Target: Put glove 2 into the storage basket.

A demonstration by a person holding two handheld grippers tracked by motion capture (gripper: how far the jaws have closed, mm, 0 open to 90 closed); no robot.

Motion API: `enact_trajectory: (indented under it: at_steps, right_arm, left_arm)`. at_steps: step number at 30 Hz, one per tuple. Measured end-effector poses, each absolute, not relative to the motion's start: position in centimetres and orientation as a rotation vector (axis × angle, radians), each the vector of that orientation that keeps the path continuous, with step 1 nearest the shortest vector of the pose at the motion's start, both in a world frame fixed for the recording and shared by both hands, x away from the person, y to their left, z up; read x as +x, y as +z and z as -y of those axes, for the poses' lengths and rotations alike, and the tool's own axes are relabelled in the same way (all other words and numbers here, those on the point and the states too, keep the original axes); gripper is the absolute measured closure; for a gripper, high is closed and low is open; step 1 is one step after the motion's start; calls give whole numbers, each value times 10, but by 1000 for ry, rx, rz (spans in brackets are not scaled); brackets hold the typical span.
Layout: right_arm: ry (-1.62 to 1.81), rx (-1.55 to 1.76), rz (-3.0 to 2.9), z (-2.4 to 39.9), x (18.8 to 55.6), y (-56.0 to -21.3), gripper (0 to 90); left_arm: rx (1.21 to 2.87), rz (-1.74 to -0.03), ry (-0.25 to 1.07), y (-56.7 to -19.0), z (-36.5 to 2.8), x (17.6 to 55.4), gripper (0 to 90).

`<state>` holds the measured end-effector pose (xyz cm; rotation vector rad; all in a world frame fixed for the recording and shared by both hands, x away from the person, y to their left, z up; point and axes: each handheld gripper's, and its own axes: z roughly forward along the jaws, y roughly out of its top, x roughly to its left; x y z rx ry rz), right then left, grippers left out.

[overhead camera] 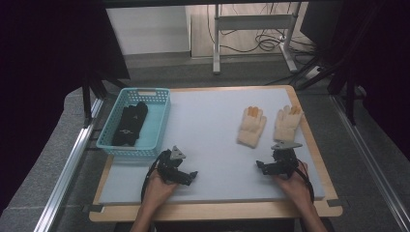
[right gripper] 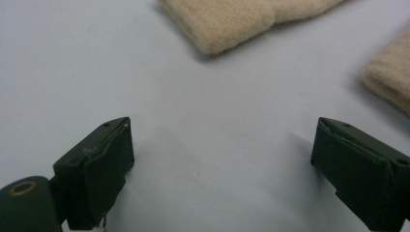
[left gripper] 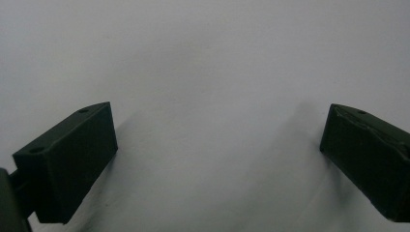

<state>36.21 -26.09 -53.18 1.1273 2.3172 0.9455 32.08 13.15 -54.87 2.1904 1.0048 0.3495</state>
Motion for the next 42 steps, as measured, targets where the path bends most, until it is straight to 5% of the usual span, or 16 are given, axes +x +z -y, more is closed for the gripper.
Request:
enact_trajectory:
  at_steps: [7, 12, 24, 38, 42]
  right_arm:
    - [953, 1135, -2307, 261, 362, -530, 113]
    - [997, 1115, -2308, 260, 372, -515, 214]
    - [1035, 1130, -2313, 239, 445, -478, 351]
    - [886, 1053, -2378, 205, 504, -513, 257]
    - [919, 1046, -2415, 205, 506, -521, 396]
  left_arm:
    - [2190, -1005, 350, -549, -131, 321, 0]
    - [2190, -1005, 350, -549, -131, 321, 0]
    - [2190, -1006, 349, -549, -131, 321, 0]
    - [2189, -1005, 349, -549, -131, 321, 0]
    - [2190, -1005, 349, -549, -131, 321, 0]
